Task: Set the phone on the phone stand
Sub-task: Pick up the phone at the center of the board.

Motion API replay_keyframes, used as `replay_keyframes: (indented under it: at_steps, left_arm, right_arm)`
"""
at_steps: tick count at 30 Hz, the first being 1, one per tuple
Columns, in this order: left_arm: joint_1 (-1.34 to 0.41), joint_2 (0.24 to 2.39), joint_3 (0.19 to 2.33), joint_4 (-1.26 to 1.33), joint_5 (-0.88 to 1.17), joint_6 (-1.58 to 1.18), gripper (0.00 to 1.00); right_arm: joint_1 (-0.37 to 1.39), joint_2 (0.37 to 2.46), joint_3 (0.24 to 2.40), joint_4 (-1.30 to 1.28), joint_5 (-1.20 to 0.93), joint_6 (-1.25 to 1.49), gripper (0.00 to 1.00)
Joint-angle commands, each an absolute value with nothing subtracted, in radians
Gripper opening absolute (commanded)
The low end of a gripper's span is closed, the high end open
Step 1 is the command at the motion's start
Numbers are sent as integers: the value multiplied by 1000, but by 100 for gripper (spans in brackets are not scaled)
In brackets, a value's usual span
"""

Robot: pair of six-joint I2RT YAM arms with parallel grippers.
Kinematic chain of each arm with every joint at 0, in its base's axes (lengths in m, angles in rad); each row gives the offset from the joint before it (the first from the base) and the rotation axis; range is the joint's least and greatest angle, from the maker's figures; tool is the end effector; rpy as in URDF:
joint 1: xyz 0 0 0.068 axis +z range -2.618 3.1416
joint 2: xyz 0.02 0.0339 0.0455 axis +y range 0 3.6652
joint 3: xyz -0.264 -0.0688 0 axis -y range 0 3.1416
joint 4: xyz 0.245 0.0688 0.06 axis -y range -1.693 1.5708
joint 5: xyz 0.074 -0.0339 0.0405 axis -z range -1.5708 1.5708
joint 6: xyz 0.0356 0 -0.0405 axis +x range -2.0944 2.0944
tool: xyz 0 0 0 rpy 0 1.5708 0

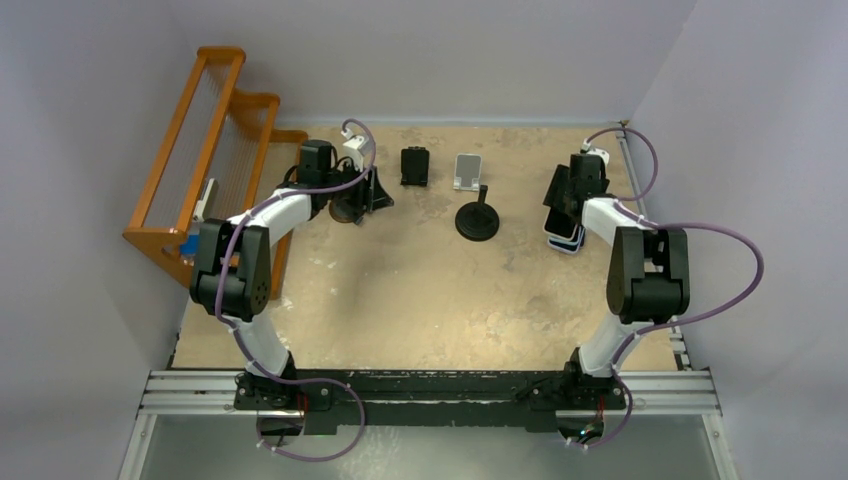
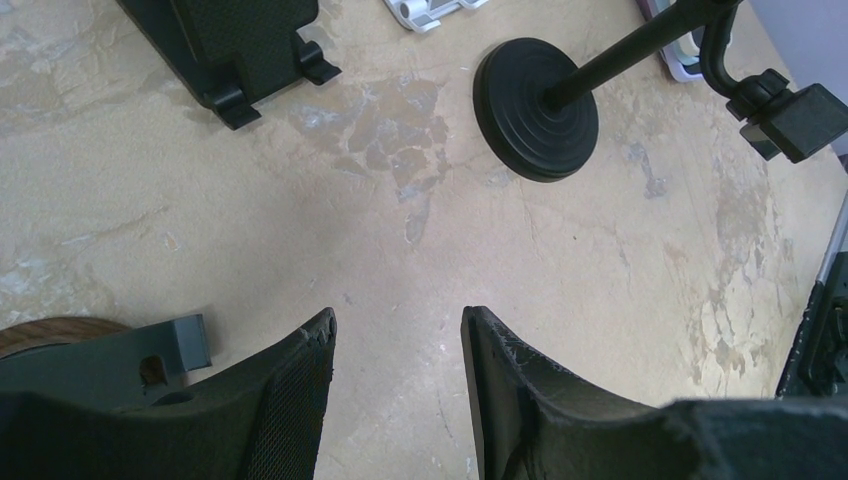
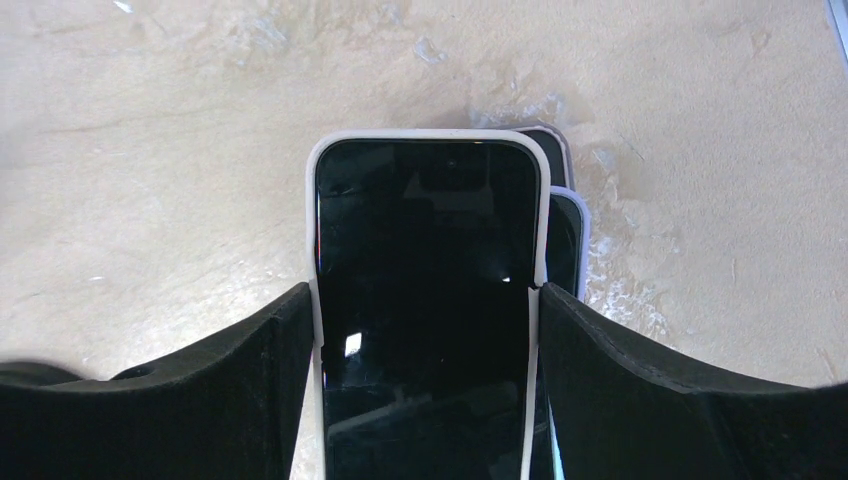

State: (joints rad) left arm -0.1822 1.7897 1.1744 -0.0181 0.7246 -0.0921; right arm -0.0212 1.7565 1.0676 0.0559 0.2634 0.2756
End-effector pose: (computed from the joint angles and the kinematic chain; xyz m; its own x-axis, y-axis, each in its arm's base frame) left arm 0.3824 -0.0944 0.2192 -0.6404 0.0480 -0.7665 0.6048 0.6467 -0.4648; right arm 0.3831 -0.0174 0.1994 -0.5064 0.2735 -0.8177 0.3826 0.9212 0.0712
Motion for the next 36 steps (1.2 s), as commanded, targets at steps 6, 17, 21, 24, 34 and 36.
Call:
replay_keyframes:
  at_steps: [6, 17, 21, 24, 34, 36]
  left_arm:
    - [-228, 1778, 1232, 14, 757, -100, 48]
    - [-284, 1787, 1246, 53, 784, -136, 48]
    - [-300, 1764, 1234, 90, 788, -158, 48]
    - [-302, 1724, 1203, 140, 787, -187, 48]
    - [-304, 1609, 1106, 347, 816, -327, 48]
    - [-303, 1603, 1119, 352, 785, -346, 48]
  right_arm:
    - [35, 1639, 1092, 127, 238, 269, 53]
    - [107, 1597, 1107, 165, 235, 242, 52]
    - [152, 1586, 1195, 114, 259, 228, 52]
    - [184, 1558, 1235, 90, 275, 223, 52]
    - [327, 1449, 1285, 56, 310, 248, 52]
    - [371, 1441, 1296, 52, 322, 254, 52]
